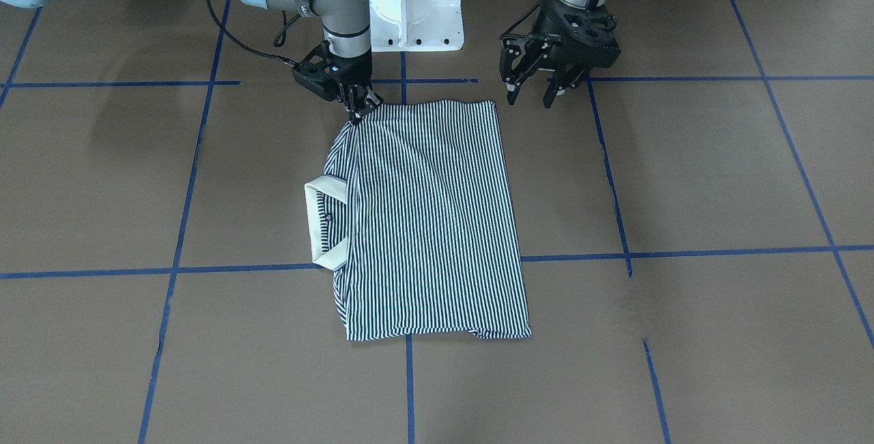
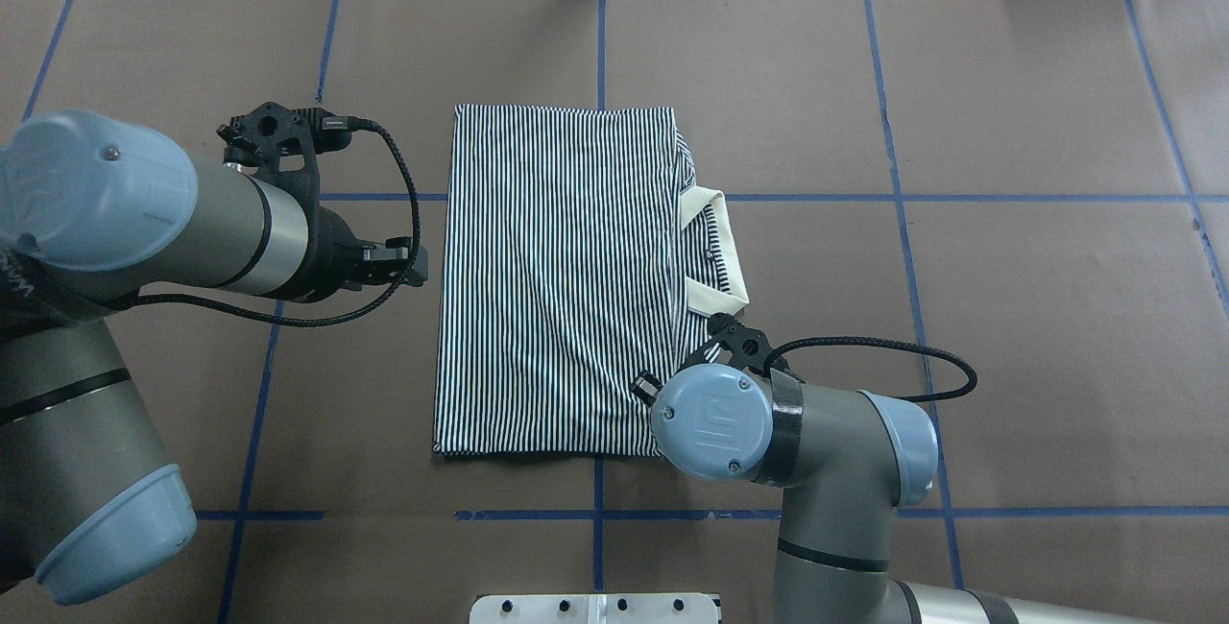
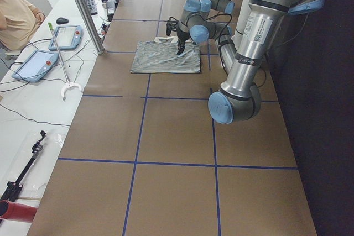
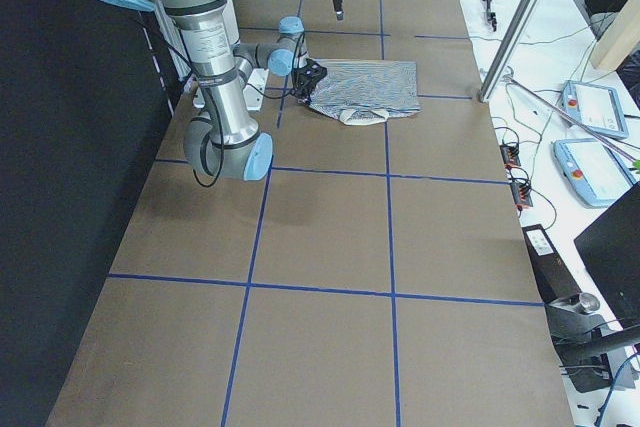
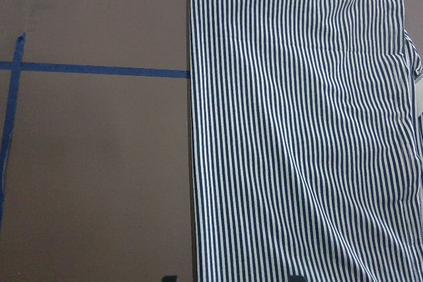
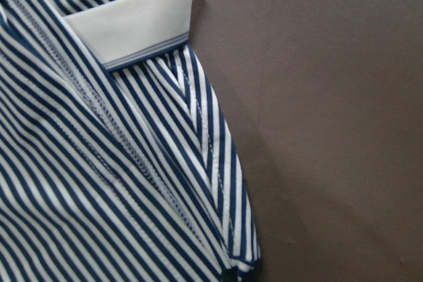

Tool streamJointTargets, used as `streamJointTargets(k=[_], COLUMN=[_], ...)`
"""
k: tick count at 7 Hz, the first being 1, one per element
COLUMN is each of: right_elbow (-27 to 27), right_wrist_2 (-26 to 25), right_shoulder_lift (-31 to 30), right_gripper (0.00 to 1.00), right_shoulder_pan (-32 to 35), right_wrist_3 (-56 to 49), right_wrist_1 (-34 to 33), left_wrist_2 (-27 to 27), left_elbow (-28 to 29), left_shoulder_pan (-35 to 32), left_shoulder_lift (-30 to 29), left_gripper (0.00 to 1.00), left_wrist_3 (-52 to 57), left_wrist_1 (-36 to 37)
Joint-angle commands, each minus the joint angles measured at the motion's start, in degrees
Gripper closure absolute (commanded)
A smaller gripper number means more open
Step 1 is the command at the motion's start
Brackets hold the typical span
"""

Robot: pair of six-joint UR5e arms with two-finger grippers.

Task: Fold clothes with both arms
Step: 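Move the left gripper down to the shirt corner nearest the robot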

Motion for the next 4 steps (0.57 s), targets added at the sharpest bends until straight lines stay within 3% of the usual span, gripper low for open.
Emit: streamJointTargets(k=[1, 4], right_elbow=[0.65, 0.56], right_wrist_2=[0.09, 0.27], right_shoulder_lift=[-0.15, -0.5], right_gripper=[1.0, 1.0], right_shoulder_pan=[0.03, 0.03], right_wrist_3=[0.0, -0.09], right_wrist_1=[-0.05, 0.04], left_wrist_2=[0.41, 5.76], left_elbow=[0.28, 6.49], left_shoulder_pan=[2.9, 9.67], left_shoulder_lift=[0.96, 2.46], left_gripper=[0.35, 0.34], left_wrist_3=[-10.27, -18.4], left_wrist_1=[-0.64, -8.97])
